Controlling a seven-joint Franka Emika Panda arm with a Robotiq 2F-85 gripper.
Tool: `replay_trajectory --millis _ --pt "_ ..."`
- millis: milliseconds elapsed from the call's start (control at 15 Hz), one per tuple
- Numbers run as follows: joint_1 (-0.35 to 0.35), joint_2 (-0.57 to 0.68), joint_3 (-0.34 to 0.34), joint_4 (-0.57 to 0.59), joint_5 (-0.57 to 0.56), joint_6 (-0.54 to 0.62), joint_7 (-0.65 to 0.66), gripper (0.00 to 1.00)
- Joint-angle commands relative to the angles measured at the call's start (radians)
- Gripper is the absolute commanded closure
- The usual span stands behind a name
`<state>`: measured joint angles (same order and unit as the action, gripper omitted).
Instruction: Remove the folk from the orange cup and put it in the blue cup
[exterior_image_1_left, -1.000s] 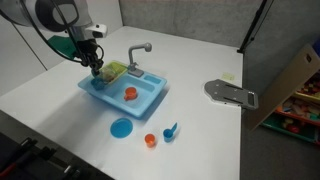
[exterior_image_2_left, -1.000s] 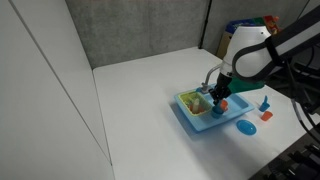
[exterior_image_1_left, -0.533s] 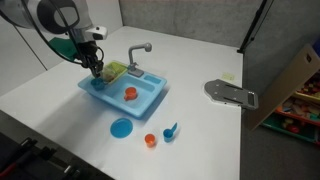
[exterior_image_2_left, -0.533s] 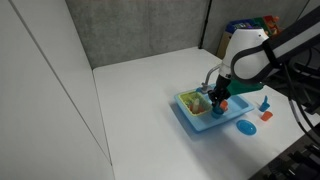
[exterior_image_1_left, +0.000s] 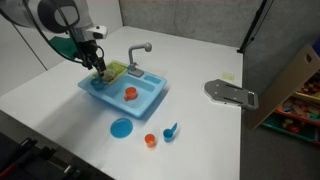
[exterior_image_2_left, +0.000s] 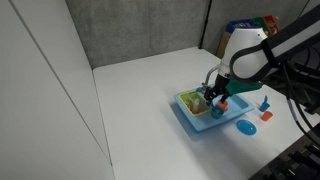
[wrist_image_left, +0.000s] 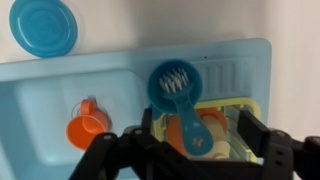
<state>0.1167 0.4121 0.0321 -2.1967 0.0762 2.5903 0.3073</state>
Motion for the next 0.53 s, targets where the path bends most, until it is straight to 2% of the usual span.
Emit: replay_trajectory --millis 0,467 --pt "-0.026 -0.029 0.019 0.003 0.049 -0.033 -0.048 0.00" --pt "-0.033 -0.127 -0.019 -0.010 0.024 -0.158 -0.022 0.00"
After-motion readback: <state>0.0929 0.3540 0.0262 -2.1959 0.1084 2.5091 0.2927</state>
